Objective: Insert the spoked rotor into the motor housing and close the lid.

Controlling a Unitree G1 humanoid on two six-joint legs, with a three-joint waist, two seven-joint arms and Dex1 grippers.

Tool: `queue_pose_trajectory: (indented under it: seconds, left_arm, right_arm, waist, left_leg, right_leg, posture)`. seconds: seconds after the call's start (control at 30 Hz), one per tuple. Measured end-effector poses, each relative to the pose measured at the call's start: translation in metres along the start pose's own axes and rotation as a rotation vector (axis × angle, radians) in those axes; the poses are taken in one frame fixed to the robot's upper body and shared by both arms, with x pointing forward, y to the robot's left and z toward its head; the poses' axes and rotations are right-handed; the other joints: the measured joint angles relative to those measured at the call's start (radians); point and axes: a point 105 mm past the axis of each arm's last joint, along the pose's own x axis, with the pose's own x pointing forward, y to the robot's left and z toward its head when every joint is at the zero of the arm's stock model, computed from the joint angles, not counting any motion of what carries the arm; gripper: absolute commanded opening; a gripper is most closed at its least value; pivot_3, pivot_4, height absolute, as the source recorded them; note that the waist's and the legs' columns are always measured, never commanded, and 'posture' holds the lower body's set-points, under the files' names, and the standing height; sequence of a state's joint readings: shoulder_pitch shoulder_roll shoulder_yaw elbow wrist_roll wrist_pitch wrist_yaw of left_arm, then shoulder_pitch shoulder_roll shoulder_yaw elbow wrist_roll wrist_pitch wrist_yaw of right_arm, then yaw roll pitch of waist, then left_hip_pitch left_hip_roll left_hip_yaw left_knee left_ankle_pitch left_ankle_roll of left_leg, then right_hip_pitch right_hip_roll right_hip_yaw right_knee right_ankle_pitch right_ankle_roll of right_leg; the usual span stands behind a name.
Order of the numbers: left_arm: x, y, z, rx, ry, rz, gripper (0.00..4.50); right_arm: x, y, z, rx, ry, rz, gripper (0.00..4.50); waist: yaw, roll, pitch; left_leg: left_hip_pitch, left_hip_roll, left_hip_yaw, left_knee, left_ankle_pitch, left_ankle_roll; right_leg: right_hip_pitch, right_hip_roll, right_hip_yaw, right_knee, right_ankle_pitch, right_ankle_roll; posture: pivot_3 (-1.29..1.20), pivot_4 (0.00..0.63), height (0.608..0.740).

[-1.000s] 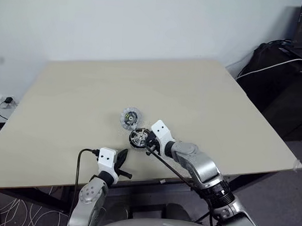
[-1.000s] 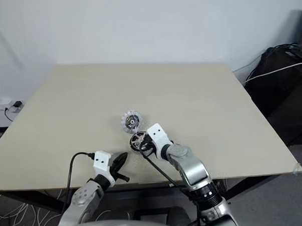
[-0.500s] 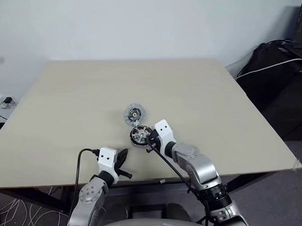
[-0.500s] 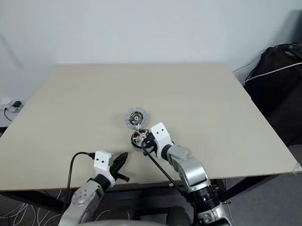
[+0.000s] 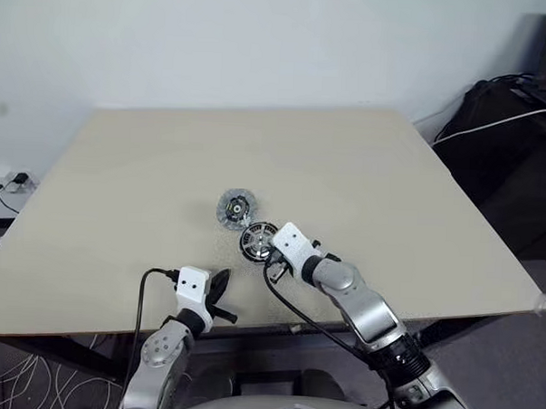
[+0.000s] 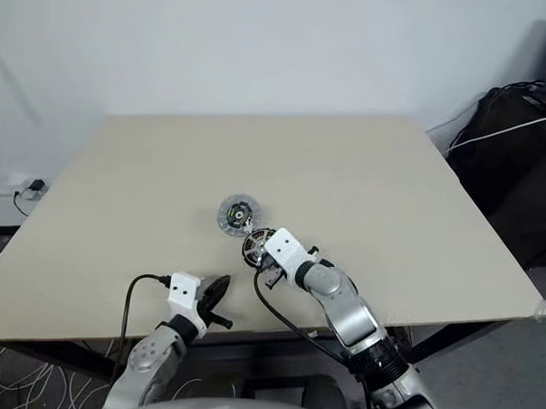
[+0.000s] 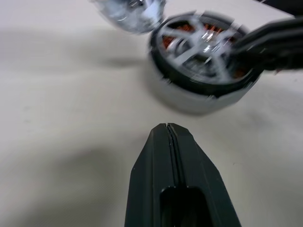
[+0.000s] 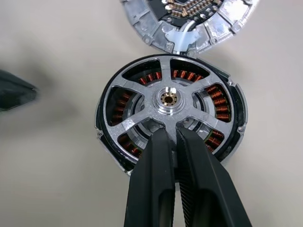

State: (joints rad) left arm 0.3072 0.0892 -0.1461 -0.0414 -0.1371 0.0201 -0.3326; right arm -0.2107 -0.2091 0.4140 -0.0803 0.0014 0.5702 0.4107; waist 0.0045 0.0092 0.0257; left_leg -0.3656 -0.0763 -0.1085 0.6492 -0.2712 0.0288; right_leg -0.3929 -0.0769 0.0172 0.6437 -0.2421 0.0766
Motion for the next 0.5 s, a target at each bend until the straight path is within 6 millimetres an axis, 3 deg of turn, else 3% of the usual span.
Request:
queue_pose_trajectory:
  seconds: [0.13,0.27,0.43,0.5]
  left_arm:
    - [0.001,-0.003,0.000,-0.006,-0.003,-0.007,0.00]
    - [0.000,-0.001,0.000,-0.004,0.002,-0.002,0.00]
    - [0.000,-0.001,-0.002,-0.007,0.008,-0.003,0.00]
    - [0.000,-0.001,-0.003,-0.009,0.013,-0.002,0.00]
  right_arm:
    - [0.003,0.015,-0.009,0.165,0.079,0.081,0.03]
    - [-0.001,0.016,-0.011,0.288,0.127,0.113,0.03]
    - [-0.002,0.002,-0.011,-0.175,0.094,0.018,0.03]
    - [-0.001,-0.001,-0.008,-0.193,0.072,0.008,0.03]
  waist:
    - [-0.001,0.000,0.000]
    - [0.007,0.000,0.000]
    - [0.011,0.001,0.000]
    - [0.011,0.000,0.000]
  left_leg:
    - [0.000,0.000,0.000,0.000,0.000,0.000]
    - [0.000,-0.001,0.000,0.001,0.000,0.000]
    - [0.000,-0.002,0.001,0.001,0.000,0.000]
    - [0.000,-0.001,0.001,0.001,0.000,0.000]
  right_leg:
    - [0.000,-0.001,0.000,0.000,0.000,-0.001]
    - [0.000,-0.001,0.000,0.000,0.001,0.000]
    - [0.001,-0.002,0.000,0.000,0.001,0.000]
    - [0.001,-0.001,0.000,0.000,0.001,0.000]
  posture:
    - [0.00,0.000,0.740]
    - [0.00,0.000,0.740]
    - [0.00,0.000,0.740]
    - [0.00,0.000,0.740]
